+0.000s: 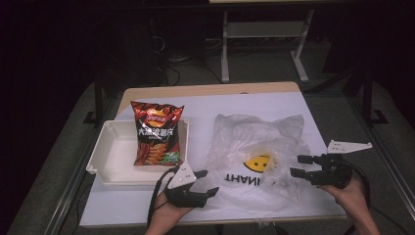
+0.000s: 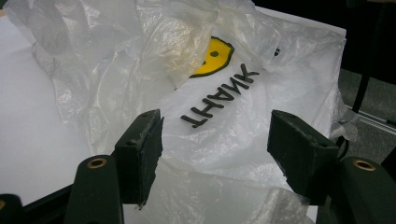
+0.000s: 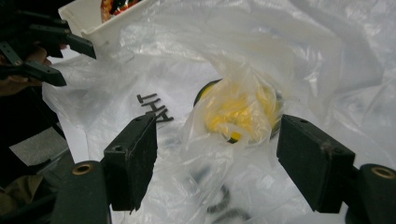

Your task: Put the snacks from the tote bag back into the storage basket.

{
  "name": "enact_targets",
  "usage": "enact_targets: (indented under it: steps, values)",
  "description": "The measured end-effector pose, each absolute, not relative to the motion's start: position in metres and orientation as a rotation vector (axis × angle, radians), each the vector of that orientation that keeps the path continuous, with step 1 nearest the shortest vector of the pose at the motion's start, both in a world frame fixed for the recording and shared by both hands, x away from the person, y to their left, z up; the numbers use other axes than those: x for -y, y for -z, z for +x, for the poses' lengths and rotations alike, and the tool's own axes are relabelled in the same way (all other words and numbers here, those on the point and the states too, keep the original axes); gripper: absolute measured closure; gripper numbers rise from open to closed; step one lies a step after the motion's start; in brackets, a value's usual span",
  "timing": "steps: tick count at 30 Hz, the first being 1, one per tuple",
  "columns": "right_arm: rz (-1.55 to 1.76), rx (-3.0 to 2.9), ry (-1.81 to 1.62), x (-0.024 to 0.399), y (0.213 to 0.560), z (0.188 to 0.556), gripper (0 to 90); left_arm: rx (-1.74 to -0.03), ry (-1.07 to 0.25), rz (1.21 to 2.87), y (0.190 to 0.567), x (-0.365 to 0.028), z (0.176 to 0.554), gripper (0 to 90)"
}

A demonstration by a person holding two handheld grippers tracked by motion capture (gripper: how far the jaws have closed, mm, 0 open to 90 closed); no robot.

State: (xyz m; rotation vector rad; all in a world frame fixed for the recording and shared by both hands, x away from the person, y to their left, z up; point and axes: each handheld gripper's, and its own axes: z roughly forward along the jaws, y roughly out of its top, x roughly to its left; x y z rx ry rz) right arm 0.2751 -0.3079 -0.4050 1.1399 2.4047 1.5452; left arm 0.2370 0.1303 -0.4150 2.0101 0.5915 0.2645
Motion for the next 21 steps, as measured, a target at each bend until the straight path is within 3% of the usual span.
enact_targets:
  steps: [21]
  values:
    - [1.127, -2.406, -1.536, 0.302, 0.418, 0.261, 25.6, -0.597, -0.254, 2.012, 0.416, -0.131, 0.238, 34.9]
